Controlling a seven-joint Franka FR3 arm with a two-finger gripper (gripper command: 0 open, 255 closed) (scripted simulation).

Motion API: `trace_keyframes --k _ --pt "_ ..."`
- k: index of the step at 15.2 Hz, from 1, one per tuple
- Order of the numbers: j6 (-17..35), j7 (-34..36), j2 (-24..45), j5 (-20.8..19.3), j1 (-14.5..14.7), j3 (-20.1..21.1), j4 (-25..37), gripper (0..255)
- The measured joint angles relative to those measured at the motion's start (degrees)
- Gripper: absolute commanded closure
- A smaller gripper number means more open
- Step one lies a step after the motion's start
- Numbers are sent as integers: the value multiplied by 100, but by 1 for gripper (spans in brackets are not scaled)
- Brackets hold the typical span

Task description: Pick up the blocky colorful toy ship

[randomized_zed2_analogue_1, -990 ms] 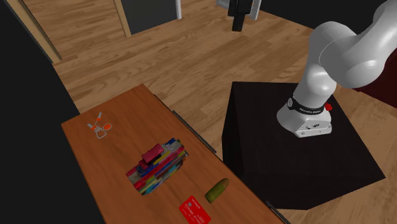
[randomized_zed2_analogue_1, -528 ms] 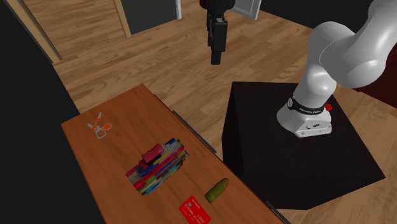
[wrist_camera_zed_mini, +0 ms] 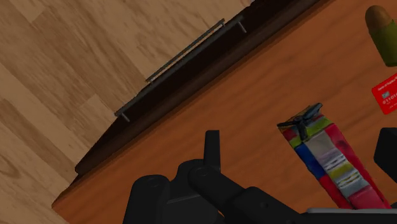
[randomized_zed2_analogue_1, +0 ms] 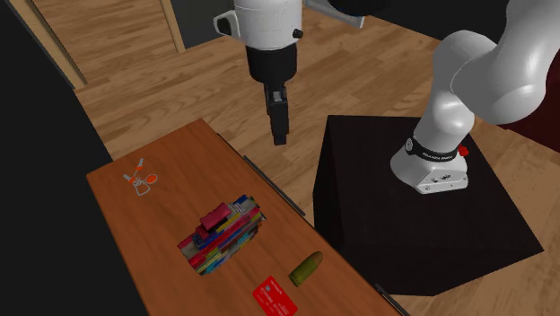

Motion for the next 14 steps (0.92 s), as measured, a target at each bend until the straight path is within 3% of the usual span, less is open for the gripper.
trace_keyframes --k 11,14 --pt "954 336 2278 -137 380 468 981 0" --pt "1130 349 2572 -182 414 485 1065 0"
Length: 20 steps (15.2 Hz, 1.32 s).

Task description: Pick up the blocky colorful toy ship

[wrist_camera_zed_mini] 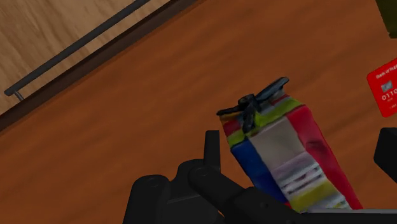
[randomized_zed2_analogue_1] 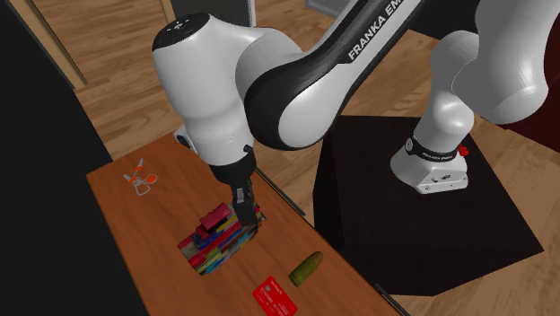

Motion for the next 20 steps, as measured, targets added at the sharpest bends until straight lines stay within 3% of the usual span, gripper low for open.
trace_keyframes --k 6,7,20 --pt "402 5 311 -57 22 -11 -101 0" --pt "422 3 325 -59 22 -12 -108 255" --pt "311 -6 225 -39 11 -9 -95 255"
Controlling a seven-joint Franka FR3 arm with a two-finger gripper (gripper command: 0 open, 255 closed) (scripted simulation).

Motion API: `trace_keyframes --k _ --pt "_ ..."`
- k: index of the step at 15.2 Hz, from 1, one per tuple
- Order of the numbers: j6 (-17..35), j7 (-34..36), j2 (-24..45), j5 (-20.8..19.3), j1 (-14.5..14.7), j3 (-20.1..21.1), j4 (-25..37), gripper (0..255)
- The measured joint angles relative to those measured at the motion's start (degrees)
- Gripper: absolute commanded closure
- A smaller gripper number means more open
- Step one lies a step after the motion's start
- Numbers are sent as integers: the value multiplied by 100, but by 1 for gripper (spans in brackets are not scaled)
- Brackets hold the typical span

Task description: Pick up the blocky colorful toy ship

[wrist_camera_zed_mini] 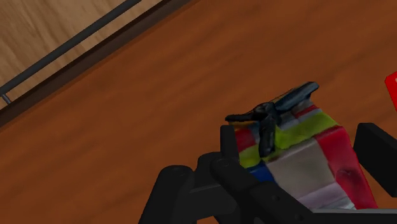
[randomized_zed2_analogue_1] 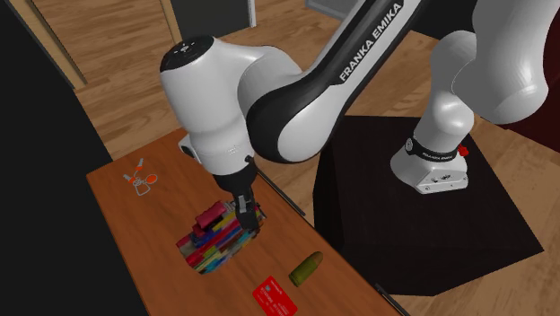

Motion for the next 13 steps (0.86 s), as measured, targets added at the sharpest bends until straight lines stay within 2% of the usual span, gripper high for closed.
trace_keyframes --k 13 --pt "-902 6 -541 90 -33 15 369 255"
